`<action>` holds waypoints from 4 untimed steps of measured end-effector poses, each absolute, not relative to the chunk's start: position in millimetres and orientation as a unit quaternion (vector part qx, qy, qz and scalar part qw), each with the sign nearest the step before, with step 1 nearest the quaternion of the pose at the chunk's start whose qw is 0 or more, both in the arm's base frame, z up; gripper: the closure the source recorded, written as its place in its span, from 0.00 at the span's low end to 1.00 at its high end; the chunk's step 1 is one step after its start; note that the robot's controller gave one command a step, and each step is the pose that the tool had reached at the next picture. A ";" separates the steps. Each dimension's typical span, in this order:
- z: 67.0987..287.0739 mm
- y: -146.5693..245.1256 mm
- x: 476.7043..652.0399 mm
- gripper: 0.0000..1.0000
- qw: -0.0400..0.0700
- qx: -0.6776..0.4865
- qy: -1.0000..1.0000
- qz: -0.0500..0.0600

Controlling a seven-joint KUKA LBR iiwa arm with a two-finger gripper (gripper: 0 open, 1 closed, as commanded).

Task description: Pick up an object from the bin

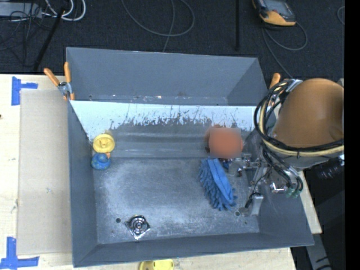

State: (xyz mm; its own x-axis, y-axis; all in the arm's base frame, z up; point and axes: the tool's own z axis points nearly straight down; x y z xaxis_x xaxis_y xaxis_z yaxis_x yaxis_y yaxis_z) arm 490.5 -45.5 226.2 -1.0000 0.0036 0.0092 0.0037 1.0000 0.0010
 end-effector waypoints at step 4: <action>142.4 -84.0 503.0 0.00 0.001 -0.207 -0.978 0.000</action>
Offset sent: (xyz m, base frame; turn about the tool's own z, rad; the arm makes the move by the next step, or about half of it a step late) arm 0.0350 -0.0423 -0.1562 0.2555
